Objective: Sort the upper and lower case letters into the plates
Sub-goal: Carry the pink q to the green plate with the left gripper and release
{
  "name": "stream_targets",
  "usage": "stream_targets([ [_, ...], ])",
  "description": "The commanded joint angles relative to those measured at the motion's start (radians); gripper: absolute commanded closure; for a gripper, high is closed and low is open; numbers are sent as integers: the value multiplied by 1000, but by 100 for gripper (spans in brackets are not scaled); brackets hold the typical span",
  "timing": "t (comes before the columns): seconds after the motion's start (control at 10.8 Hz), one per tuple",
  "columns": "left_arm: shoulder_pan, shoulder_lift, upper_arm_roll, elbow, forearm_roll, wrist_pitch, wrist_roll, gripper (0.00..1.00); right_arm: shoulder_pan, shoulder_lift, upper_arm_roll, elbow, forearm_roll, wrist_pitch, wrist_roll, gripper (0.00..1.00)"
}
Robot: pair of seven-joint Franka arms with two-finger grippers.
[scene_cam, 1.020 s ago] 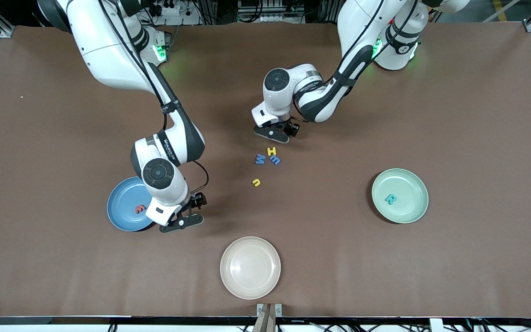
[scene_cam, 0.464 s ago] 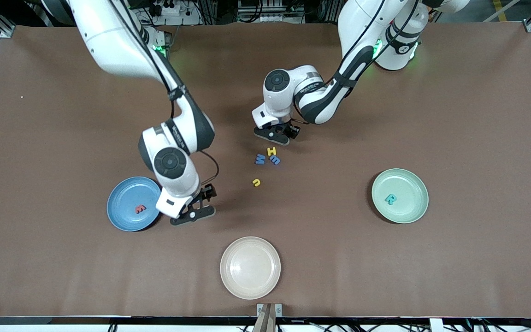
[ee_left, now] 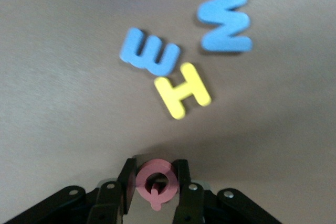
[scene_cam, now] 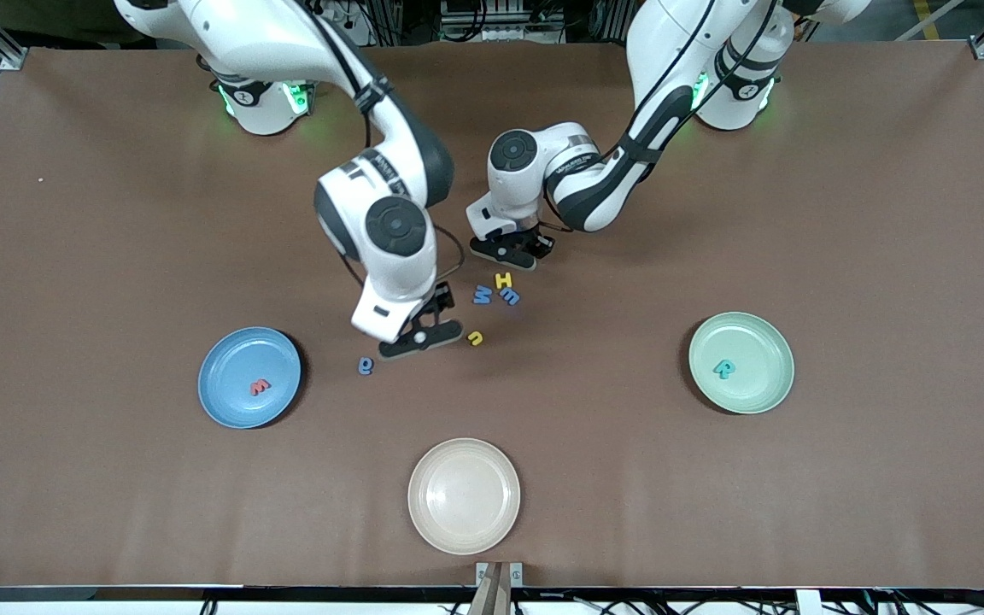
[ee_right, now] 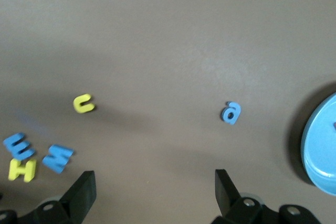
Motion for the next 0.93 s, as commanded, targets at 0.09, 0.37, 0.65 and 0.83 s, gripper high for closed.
stream_targets([
  [0.09,90,-68,-12,1,39,-12,-6,100,31,-138,-4,-117,-5,-19,-2,0],
  [0.37,236,-129,-20,1,28,-14,101,100,37,-200,-1,-119,-5,-82,-23,0],
  [0.65,423,-151,-35,13,22,-14,286,100,39,-272,19,-111,-3,-129,-54,0],
  [0.83,570,-153,-55,21,22,-21,449,100,39,-284,34,-102,-2,-137,-54,0],
])
